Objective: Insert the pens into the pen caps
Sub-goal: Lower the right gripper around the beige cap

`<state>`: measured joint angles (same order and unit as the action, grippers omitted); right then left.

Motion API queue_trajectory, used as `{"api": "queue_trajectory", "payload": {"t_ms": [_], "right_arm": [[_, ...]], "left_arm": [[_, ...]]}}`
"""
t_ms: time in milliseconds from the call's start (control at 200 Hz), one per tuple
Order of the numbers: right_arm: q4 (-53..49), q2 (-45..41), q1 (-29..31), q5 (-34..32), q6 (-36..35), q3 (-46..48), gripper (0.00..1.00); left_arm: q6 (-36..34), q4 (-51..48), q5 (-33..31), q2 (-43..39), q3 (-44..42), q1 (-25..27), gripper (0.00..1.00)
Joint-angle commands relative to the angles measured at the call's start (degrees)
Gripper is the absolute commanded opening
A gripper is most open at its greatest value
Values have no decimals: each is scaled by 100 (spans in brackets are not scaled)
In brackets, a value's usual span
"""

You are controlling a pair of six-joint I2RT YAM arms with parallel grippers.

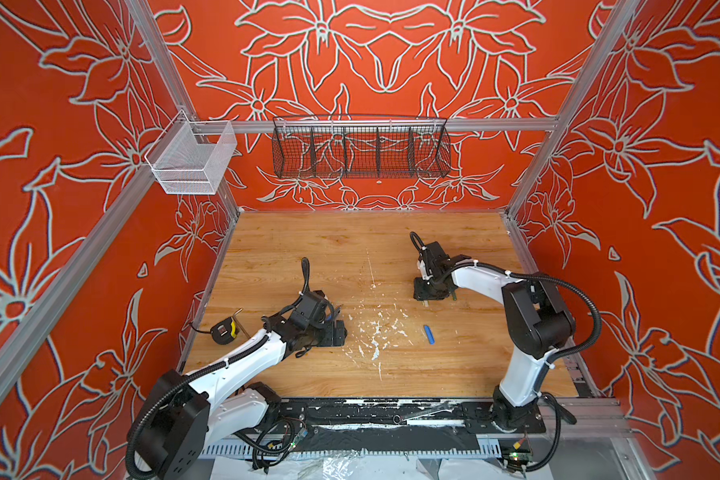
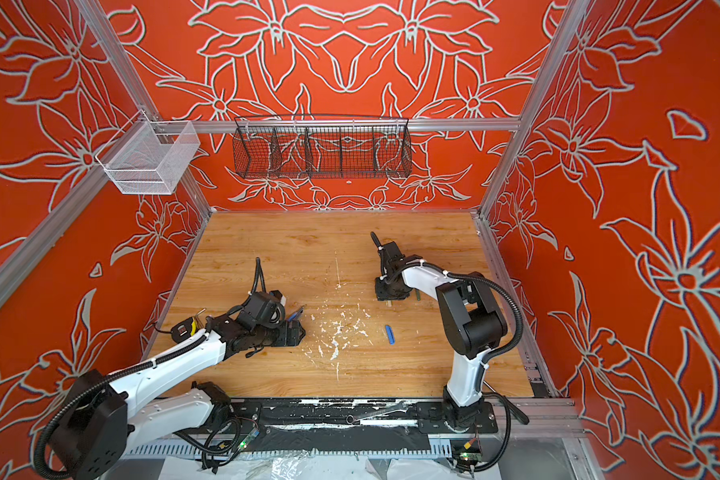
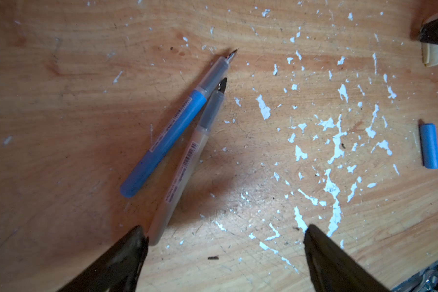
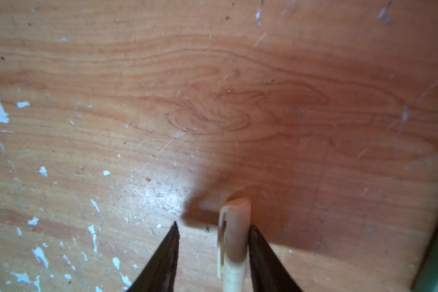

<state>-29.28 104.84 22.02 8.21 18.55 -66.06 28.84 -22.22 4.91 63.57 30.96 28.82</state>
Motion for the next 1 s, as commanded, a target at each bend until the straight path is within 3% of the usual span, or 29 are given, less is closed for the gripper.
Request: {"api": "queue_trajectory", "payload": {"t_ms": [0, 400, 756, 991], "right_arm": [[-54, -187, -152, 269, 30, 162, 39], [-253, -255, -250, 148, -327, 55, 28], [-406, -366, -299, 304, -557, -98, 35], [-447, -318, -400, 430, -667, -99, 32]], "left_arm": [[114, -56, -112, -60, -4, -34, 96], [123, -50, -78, -46, -14, -34, 96], [142, -57, -99, -51, -33, -34, 97], [164, -59, -139, -52, -34, -34, 97]]}}
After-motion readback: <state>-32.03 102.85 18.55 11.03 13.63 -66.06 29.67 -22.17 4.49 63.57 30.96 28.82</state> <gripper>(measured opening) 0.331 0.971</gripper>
